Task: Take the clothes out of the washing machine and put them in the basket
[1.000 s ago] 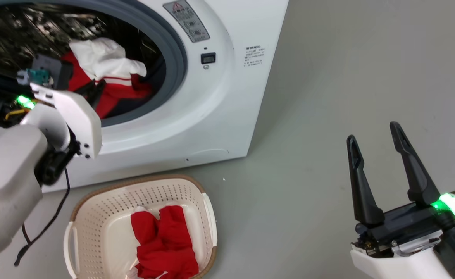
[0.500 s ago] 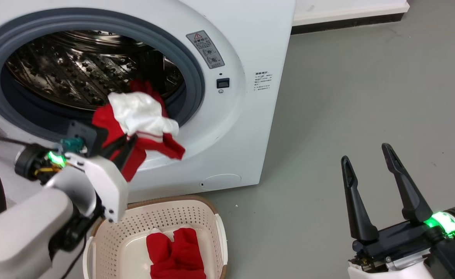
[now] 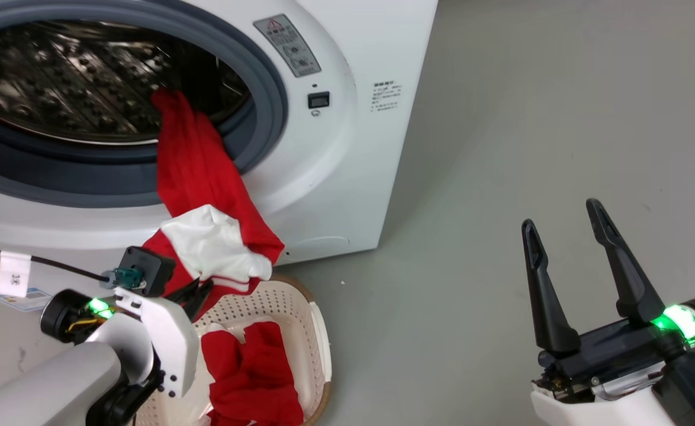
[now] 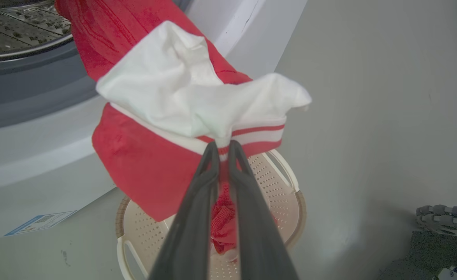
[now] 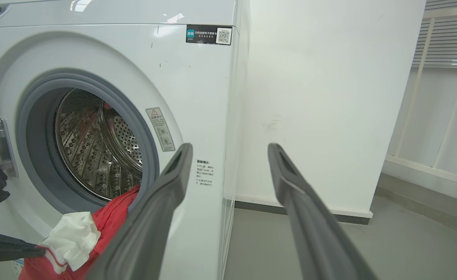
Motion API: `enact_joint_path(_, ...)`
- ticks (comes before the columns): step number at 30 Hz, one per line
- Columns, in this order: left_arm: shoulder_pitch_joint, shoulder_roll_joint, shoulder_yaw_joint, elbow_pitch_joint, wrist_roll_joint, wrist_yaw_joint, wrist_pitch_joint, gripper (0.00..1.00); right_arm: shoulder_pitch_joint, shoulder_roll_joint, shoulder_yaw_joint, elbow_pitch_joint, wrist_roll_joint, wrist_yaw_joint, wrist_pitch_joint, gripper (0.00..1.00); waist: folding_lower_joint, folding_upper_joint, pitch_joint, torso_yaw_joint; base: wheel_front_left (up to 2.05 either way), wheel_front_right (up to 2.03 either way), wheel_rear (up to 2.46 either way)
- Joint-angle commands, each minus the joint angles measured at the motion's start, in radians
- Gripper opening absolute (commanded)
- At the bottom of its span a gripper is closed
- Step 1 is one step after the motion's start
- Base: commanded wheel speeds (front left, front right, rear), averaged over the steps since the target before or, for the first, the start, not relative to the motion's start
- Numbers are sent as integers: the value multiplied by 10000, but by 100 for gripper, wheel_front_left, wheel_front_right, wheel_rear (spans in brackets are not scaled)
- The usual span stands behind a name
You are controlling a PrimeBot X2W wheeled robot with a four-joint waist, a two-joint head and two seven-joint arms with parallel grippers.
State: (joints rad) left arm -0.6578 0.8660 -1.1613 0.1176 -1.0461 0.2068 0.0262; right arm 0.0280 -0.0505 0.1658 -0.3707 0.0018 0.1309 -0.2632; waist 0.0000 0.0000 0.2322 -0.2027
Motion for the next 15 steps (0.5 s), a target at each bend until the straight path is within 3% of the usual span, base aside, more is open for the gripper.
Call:
enact_joint_path(1,183,-99,-28,277,-96,-137,-49,0,-170,7,-18,-40,17,-3,-23,100,0,0,355,-230,0,0,0)
enact_joint_path(7,432,-587,-292,1767,-393,-777,89,0,-408,7,-129,-56,69,-3,-23,100,0,0,973,-482,0,0,0)
enact_joint_path(15,136,-1738,-465,4092,-578,-1671,188,0,-804,5,-206,-126,111,-3,-23,100,0,0,1825,-598,0,0,0)
